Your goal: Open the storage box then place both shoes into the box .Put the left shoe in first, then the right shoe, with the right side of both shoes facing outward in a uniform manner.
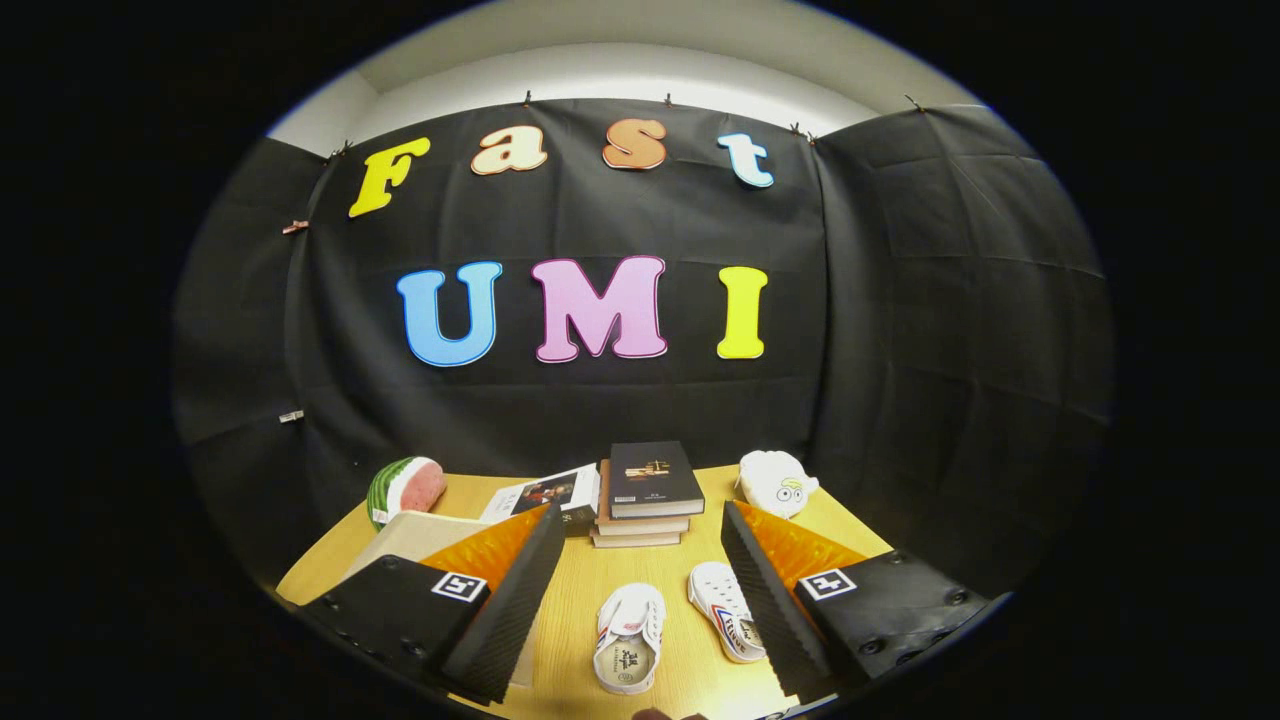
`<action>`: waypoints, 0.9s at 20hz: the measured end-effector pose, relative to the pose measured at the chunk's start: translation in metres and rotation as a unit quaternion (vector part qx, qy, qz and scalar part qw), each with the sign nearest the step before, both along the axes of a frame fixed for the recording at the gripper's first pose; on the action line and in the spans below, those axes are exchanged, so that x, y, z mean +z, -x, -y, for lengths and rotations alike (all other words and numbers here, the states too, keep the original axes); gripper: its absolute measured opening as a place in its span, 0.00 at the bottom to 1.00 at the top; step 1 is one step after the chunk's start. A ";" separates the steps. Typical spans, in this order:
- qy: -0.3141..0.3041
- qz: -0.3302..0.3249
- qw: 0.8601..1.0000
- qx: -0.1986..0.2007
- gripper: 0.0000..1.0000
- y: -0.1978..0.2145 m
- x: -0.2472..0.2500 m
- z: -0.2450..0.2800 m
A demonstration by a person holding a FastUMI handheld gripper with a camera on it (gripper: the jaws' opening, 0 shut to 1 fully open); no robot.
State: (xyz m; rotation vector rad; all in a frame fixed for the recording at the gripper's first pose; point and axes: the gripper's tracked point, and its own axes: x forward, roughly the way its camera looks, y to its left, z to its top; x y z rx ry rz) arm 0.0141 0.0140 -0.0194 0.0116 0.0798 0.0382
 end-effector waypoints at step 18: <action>-0.124 -0.209 0.959 0.149 0.98 -0.034 -0.077 -0.052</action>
